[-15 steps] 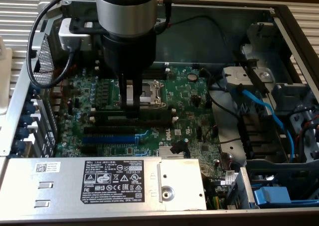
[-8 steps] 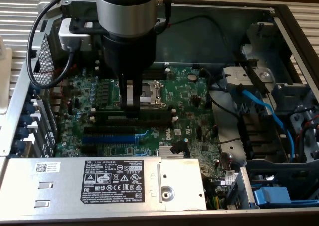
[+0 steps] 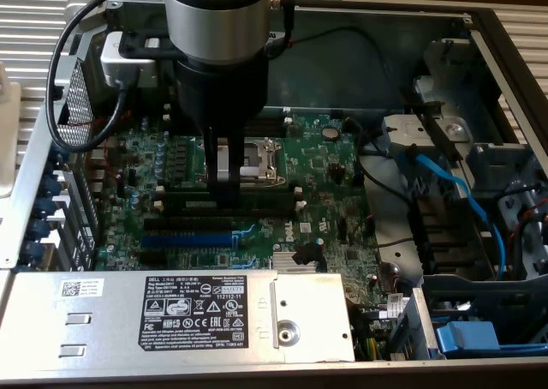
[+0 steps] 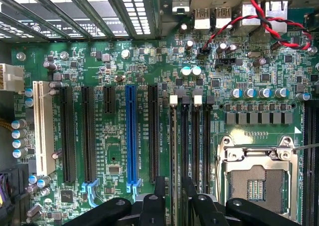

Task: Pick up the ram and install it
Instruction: 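Insert the ram into the slot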

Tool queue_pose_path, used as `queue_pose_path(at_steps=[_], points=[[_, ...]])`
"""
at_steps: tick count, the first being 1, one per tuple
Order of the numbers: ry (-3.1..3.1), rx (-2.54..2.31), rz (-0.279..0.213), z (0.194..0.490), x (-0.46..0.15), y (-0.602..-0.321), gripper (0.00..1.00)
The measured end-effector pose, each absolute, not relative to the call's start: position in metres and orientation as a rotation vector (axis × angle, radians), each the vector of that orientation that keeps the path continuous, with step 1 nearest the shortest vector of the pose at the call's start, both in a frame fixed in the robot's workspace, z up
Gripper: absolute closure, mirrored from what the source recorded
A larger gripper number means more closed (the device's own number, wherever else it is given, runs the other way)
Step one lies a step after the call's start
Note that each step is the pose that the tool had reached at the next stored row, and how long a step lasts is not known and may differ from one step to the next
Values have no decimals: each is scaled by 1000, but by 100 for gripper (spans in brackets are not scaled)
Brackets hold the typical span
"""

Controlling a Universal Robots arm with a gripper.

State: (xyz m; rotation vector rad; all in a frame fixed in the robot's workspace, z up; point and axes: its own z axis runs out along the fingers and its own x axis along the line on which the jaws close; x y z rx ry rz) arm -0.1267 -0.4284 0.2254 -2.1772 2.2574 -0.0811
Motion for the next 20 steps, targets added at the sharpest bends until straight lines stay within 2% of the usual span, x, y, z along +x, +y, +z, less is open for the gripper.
queue_pose_path(at_steps=[20], points=[[2255,-2175,-76,242,-127,-429,73]])
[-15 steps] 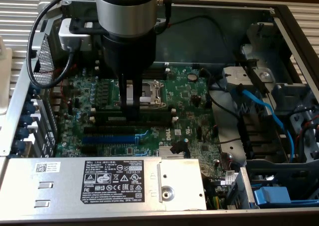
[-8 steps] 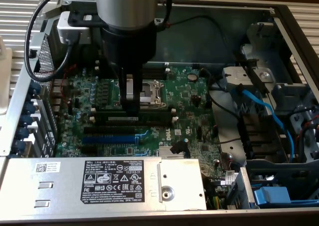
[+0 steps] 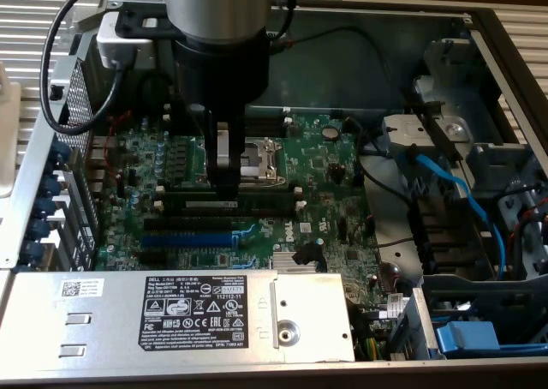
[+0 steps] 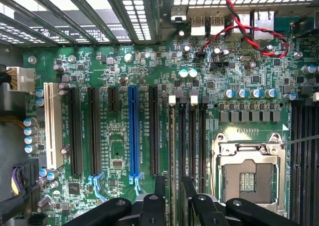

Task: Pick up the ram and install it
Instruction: 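Insert the ram into the slot, then press down the ram until it locks into place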

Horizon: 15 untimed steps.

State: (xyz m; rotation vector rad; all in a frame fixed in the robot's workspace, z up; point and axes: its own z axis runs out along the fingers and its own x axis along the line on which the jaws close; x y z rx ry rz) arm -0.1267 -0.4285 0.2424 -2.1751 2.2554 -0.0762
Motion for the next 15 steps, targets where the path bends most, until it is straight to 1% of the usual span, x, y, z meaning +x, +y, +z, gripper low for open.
queue_pose_path(at_steps=[13,14,15], points=[[2255,-2175,-76,242,-127,-429,73],[2255,-2175,-76,242,-127,-429,75],[2255,-2175,-76,242,-127,-429,75]])
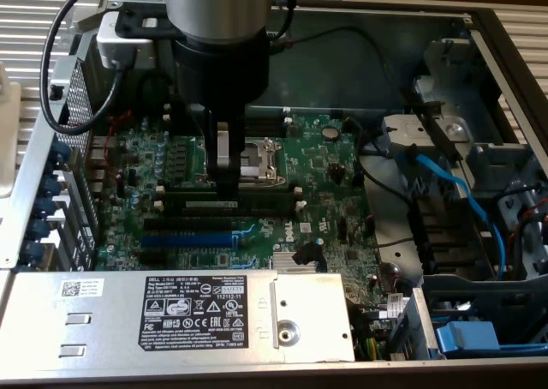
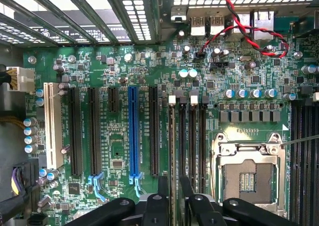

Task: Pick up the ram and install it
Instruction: 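Press down the ram until it locks into place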

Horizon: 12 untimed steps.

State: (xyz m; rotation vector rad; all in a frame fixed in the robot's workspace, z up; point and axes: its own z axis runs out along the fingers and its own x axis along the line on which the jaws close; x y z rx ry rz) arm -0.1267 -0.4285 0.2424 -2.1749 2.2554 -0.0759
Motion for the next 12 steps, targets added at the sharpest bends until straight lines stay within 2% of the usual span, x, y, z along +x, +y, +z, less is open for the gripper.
queue_pose_path(at_steps=[2,3,12], points=[[2255,-2175,-76,242,-127,-429,88],[2255,-2175,-76,242,-127,-429,90],[2255,-2175,-76,242,-126,-429,90]])
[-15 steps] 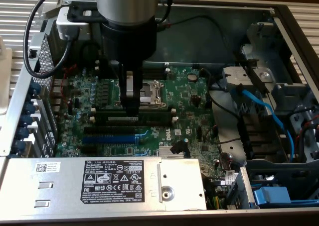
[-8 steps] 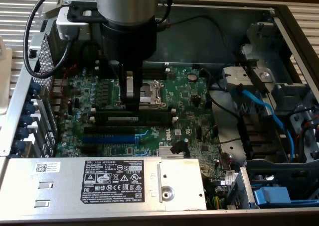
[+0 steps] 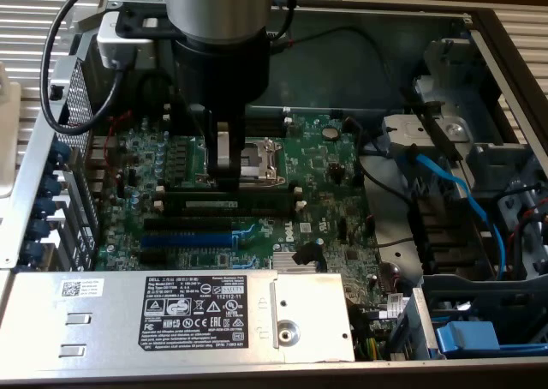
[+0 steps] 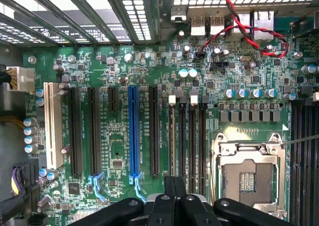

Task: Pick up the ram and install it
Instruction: 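Press down the ram until it locks into place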

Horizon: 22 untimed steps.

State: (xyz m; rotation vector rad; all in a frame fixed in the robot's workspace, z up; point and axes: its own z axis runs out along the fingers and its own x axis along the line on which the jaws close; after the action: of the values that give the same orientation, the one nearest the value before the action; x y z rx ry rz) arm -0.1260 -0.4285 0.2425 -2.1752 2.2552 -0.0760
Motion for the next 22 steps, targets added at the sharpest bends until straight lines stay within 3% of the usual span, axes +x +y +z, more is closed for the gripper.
queue_pose_path(at_steps=[22], points=[[2230,-2203,-73,238,-119,-425,90]])
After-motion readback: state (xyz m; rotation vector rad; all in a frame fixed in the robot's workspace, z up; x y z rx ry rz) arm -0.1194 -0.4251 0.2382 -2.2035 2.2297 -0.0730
